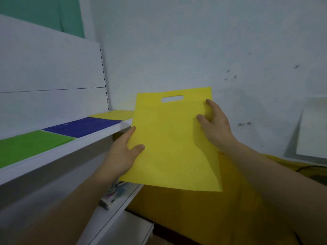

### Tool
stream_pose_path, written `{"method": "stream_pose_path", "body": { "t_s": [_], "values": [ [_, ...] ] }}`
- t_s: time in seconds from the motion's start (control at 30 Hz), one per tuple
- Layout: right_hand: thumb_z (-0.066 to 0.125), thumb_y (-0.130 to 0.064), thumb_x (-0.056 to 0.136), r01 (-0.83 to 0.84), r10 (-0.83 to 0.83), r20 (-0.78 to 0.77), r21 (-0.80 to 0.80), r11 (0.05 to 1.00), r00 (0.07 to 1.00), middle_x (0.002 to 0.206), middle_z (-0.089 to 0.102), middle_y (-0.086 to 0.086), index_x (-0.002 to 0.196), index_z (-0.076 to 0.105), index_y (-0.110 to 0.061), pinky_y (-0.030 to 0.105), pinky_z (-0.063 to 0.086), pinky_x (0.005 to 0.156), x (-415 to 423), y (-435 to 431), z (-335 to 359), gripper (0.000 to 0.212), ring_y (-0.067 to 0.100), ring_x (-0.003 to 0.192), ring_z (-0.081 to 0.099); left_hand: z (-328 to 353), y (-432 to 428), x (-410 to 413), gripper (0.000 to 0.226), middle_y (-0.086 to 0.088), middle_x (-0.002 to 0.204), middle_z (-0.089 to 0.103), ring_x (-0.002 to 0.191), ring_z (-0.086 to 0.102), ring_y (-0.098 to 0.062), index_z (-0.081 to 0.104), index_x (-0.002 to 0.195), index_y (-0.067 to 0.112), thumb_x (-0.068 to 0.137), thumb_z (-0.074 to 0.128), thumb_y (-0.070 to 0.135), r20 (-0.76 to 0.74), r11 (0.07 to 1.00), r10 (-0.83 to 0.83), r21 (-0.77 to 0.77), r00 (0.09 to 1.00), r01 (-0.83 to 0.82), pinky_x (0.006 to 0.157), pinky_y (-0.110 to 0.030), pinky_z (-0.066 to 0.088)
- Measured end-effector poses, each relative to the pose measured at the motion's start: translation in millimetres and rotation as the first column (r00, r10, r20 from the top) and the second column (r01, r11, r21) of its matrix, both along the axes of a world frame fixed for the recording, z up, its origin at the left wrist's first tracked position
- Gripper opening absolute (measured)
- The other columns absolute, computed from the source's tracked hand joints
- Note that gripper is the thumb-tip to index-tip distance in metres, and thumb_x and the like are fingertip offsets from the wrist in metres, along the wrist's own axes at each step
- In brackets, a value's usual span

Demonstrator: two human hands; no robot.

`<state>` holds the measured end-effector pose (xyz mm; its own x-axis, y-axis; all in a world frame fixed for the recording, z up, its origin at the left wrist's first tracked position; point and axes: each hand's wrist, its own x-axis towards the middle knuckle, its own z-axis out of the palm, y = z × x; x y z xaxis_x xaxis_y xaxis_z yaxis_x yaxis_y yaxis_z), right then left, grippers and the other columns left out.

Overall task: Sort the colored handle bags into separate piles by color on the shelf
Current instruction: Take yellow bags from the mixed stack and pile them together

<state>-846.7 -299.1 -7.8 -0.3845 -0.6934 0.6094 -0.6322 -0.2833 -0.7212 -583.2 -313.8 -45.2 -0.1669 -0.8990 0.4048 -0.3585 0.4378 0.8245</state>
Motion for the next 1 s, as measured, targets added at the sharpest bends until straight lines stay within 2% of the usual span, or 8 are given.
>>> {"method": "stream_pose_path", "body": {
  "t_s": [0.2, 0.37, 0.5, 0.6, 0.67, 0.73, 1.0],
  "values": [
    [0.057, -0.026, 0.094, 0.047, -0.046, -0.037, 0.009, 0.999, 0.998, 0.148, 0.037, -0.003, 0.147, 0.030, -0.025, 0.021, 0.028, 0.100, -16, -75, 7, 0.060, 0.017, 0.134, 0.035, 0, -88, -16, 0.066, 0.003, 0.148, 0.037, 0.127, 0.043, -0.016, 0.026, 0.148, 0.027, 0.091, 0.060, 0.022, 0.034, 0.998, -0.040, -0.038, 0.999, 0.042, 0.096, -0.027, 0.039],
    [0.057, -0.027, 0.094, 0.069, -0.068, -0.060, 0.008, 0.998, 0.996, 0.149, 0.036, -0.001, 0.148, 0.029, -0.024, 0.025, 0.029, 0.104, -20, -146, 21, 0.060, 0.018, 0.135, 0.034, 13, -164, -22, 0.067, 0.004, 0.151, 0.032, 0.134, 0.036, -0.017, 0.026, 0.148, 0.029, 0.091, 0.061, 0.024, 0.049, 0.997, -0.022, -0.077, 0.999, 0.025, 0.108, -0.033, 0.034],
    [0.056, -0.027, 0.095, 0.084, -0.083, -0.055, 0.017, 0.996, 0.995, 0.150, 0.035, -0.001, 0.148, 0.029, -0.023, 0.026, 0.028, 0.106, -27, -195, 25, 0.060, 0.018, 0.136, 0.033, 17, -210, -27, 0.067, 0.003, 0.149, 0.035, 0.131, 0.038, -0.014, 0.028, 0.147, 0.026, 0.090, 0.062, 0.021, 0.048, 0.995, -0.013, -0.094, 0.999, 0.018, 0.102, -0.024, 0.033],
    [0.055, -0.027, 0.095, 0.069, -0.067, -0.059, 0.034, 0.997, 0.996, 0.150, 0.035, -0.001, 0.148, 0.029, -0.023, 0.025, 0.027, 0.106, -33, -227, 24, 0.060, 0.018, 0.137, 0.033, 16, -233, -32, 0.066, 0.005, 0.147, 0.037, 0.118, 0.039, -0.005, 0.028, 0.147, 0.025, 0.091, 0.061, 0.021, 0.049, 0.996, 0.009, -0.084, 0.999, -0.004, 0.094, -0.019, 0.032],
    [0.056, -0.027, 0.094, 0.052, -0.049, -0.074, 0.033, 0.998, 0.996, 0.150, 0.035, 0.000, 0.148, 0.029, -0.022, 0.025, 0.027, 0.106, -37, -249, 23, 0.061, 0.018, 0.137, 0.033, 16, -248, -36, 0.065, 0.005, 0.147, 0.036, 0.120, 0.039, -0.006, 0.027, 0.148, 0.025, 0.091, 0.060, 0.021, 0.051, 0.997, 0.021, -0.075, 0.998, -0.017, 0.096, -0.021, 0.033],
    [0.056, -0.026, 0.094, 0.031, -0.028, -0.085, 0.033, 0.999, 0.996, 0.150, 0.036, 0.000, 0.148, 0.029, -0.022, 0.026, 0.027, 0.107, -43, -272, 23, 0.061, 0.019, 0.136, 0.034, 16, -264, -40, 0.066, 0.004, 0.148, 0.036, 0.128, 0.040, -0.014, 0.028, 0.148, 0.025, 0.091, 0.060, 0.021, 0.057, 0.996, 0.052, -0.074, 0.997, -0.048, 0.100, -0.025, 0.034],
    [0.055, -0.027, 0.095, -0.129, 0.133, -0.149, 0.035, 0.991, 0.980, 0.151, 0.035, 0.002, 0.149, 0.028, -0.019, 0.025, 0.026, 0.106, -71, -373, 34, 0.061, 0.020, 0.136, 0.033, 21, -320, -74, 0.065, 0.000, 0.150, 0.034, 0.131, 0.037, -0.022, 0.028, 0.148, 0.025, 0.091, 0.061, 0.022, 0.071, 0.961, 0.274, -0.066, 0.959, -0.269, 0.102, -0.032, 0.033]
  ]
}}
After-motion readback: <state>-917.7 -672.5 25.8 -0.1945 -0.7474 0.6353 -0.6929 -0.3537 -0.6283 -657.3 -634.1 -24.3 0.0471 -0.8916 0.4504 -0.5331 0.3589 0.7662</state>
